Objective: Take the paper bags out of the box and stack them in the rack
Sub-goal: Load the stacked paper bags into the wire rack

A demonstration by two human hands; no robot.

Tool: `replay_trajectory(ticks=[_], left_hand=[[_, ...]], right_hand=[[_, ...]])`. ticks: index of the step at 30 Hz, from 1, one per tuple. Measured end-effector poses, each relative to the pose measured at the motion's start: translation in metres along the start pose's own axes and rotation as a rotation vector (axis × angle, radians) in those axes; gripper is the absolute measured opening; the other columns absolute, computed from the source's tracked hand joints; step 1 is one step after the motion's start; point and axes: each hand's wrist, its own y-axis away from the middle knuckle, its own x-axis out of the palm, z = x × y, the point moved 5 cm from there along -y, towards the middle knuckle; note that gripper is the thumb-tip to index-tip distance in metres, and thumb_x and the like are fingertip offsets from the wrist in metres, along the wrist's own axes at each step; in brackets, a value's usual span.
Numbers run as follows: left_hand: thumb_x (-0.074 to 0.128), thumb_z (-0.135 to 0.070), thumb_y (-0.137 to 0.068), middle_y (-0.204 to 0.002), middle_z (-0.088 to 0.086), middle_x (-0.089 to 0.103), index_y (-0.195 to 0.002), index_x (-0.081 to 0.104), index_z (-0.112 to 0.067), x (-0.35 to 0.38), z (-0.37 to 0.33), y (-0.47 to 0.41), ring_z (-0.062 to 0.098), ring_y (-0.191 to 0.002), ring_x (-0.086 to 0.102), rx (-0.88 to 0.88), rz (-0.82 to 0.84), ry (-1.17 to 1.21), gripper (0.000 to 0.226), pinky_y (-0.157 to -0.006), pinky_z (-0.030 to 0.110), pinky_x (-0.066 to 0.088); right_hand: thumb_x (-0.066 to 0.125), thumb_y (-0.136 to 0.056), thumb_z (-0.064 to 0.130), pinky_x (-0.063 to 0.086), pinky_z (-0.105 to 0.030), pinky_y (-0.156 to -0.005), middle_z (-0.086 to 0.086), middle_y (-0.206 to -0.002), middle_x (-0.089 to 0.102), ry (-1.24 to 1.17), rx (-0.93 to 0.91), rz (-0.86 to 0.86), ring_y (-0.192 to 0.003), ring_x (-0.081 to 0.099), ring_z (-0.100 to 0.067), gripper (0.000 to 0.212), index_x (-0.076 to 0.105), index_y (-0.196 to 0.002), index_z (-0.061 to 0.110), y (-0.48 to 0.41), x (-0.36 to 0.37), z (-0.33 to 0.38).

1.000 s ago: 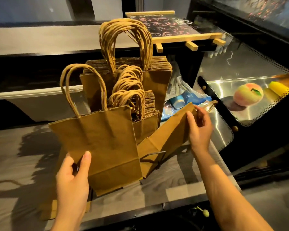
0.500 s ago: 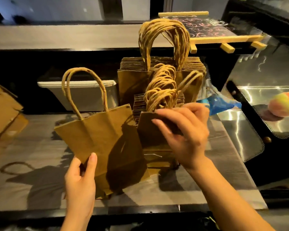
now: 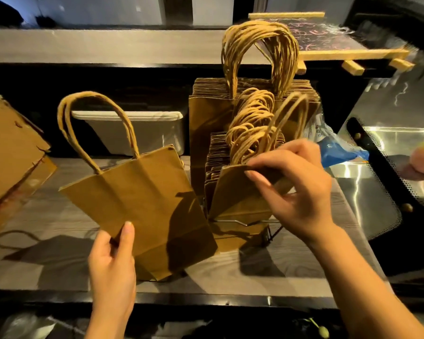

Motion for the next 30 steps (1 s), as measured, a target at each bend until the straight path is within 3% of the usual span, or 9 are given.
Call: replay_trajectory(ticks=[5,10,16,20,25,28,30], left_hand=[[0.053,-0.039,-0.082,-0.046,-0.014,0.039,-0.052,0.053,-0.032,0.003,0.004,0.0,0.006,-0.049,0.031,0.002,0.011,-0.006,0.031,-0.05,0.028,0.024],[0.051,-0.034,-0.087,-0.046,-0.016,0.041,-0.052,0.055,-0.034,-0.003,0.001,-0.003,0.0,-0.044,0.034,0.039,0.012,0.009,0.035,-0.04,0.013,0.028],[0.057,-0.048,-0.075,-0.062,-0.013,0.054,-0.065,0.06,-0.033,-0.009,0.001,-0.008,0.0,-0.06,0.045,0.052,0.028,0.059,0.018,-0.052,0.015,0.039],[0.055,-0.043,-0.075,-0.048,-0.016,0.044,-0.054,0.057,-0.034,-0.004,-0.005,-0.003,-0.002,-0.046,0.036,0.045,0.044,0.045,0.023,-0.042,0.011,0.028],[0.056,-0.047,-0.076,-0.05,-0.016,0.045,-0.054,0.057,-0.034,-0.003,-0.003,-0.002,-0.001,-0.048,0.038,0.019,0.059,0.045,0.025,-0.052,0.023,0.031],[0.066,-0.074,-0.057,-0.049,-0.018,0.046,-0.056,0.058,-0.037,0.004,-0.004,0.0,-0.002,-0.043,0.039,0.016,0.095,0.009,0.038,-0.042,0.014,0.034],[0.068,-0.076,-0.049,-0.051,-0.018,0.047,-0.058,0.058,-0.037,0.009,-0.003,0.002,0.0,-0.044,0.04,0.005,0.115,0.005,0.041,-0.042,0.017,0.034]], right_hand=[[0.07,-0.084,0.014,0.04,-0.04,-0.074,0.008,-0.094,0.066,0.061,0.003,-0.044,-0.087,0.052,-0.014,0.02,0.061,-0.101,0.02,0.014,0.015,-0.005],[0.07,-0.083,0.009,0.043,-0.045,-0.07,0.013,-0.093,0.056,0.066,-0.047,0.02,-0.085,0.049,-0.017,0.01,0.071,-0.093,0.008,-0.013,-0.012,-0.004],[0.068,-0.085,0.012,0.034,-0.035,-0.077,0.003,-0.088,0.069,0.064,-0.032,0.117,-0.085,0.048,-0.017,0.01,0.073,-0.092,0.009,-0.003,0.005,-0.003],[0.066,-0.086,0.015,0.029,-0.028,-0.08,0.002,-0.089,0.07,0.07,0.004,0.17,-0.086,0.048,-0.015,0.011,0.07,-0.096,0.014,0.027,0.039,-0.005],[0.064,-0.088,0.013,0.038,-0.039,-0.097,-0.001,-0.112,0.069,0.085,0.041,0.103,-0.113,0.052,-0.02,0.025,0.063,-0.112,0.018,0.039,0.05,-0.006],[0.061,-0.088,0.012,0.028,-0.047,-0.111,-0.002,-0.123,0.063,0.121,0.04,0.069,-0.127,0.045,-0.023,0.03,0.06,-0.117,0.019,0.043,0.048,-0.004],[0.061,-0.087,0.01,0.024,-0.05,-0.113,0.001,-0.127,0.059,0.121,0.041,0.002,-0.129,0.042,-0.023,0.033,0.057,-0.118,0.021,0.05,0.044,0.0]])
